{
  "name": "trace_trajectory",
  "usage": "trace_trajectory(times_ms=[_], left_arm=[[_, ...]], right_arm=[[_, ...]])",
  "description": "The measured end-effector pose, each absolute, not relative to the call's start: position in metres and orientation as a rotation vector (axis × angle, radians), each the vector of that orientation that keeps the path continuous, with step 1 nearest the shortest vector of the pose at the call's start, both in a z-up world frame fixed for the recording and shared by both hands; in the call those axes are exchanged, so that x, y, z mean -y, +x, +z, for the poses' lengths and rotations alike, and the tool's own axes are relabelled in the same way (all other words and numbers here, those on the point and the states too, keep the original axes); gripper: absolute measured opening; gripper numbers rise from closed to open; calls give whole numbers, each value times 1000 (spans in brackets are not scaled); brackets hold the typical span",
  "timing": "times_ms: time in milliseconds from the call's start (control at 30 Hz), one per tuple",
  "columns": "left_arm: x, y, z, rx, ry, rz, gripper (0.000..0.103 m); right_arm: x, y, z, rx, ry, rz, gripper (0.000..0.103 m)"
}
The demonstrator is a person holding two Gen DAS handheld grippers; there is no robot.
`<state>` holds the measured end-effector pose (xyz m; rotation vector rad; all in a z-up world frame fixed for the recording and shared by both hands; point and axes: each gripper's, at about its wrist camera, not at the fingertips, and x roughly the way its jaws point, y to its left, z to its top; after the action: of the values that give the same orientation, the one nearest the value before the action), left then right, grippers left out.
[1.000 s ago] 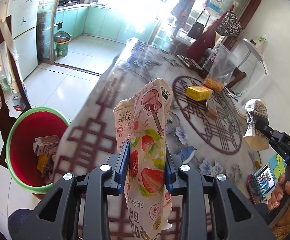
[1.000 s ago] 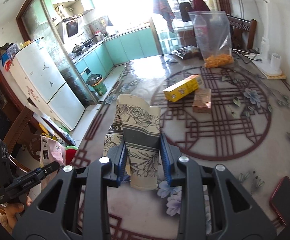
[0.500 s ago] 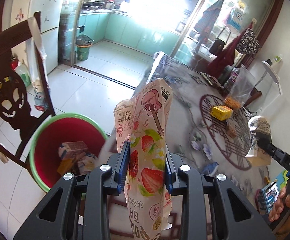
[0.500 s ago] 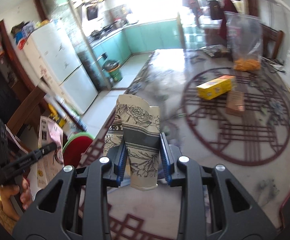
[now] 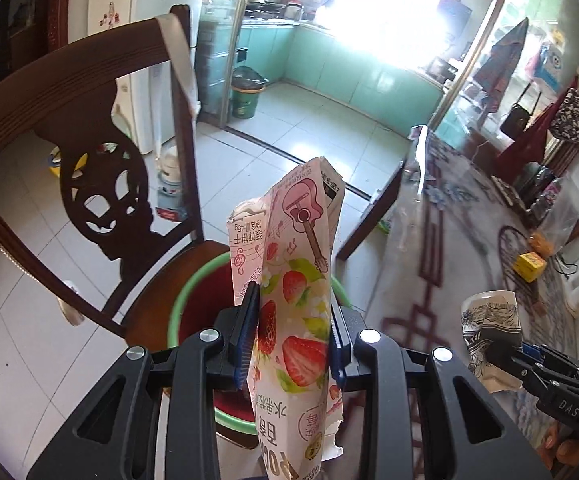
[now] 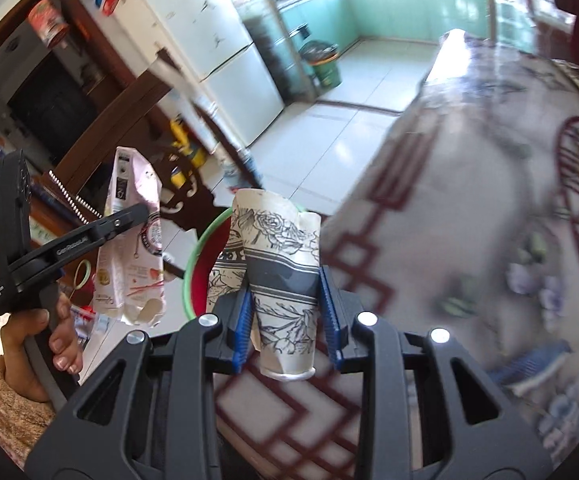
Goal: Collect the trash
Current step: 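Carry snack bag and paper cups to the red bucket and release both, then grasp the brown cigarette box with the right tool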
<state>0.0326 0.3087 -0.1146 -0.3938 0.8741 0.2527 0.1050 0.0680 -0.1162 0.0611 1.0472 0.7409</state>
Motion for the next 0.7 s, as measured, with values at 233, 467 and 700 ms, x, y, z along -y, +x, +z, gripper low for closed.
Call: trace_trajectory(times_ms=[233, 467, 700], left_arm=[[-319, 37, -134, -914, -411, 261, 37], [-311, 33, -127, -865, -428, 271, 70], [-274, 33, -115, -835, -430, 189, 71]], right_arm=[[-103, 112, -126, -1094, 86, 811, 62], [-81, 109, -109, -1011, 57, 759, 77], [29, 130, -113, -964, 130, 512, 81]])
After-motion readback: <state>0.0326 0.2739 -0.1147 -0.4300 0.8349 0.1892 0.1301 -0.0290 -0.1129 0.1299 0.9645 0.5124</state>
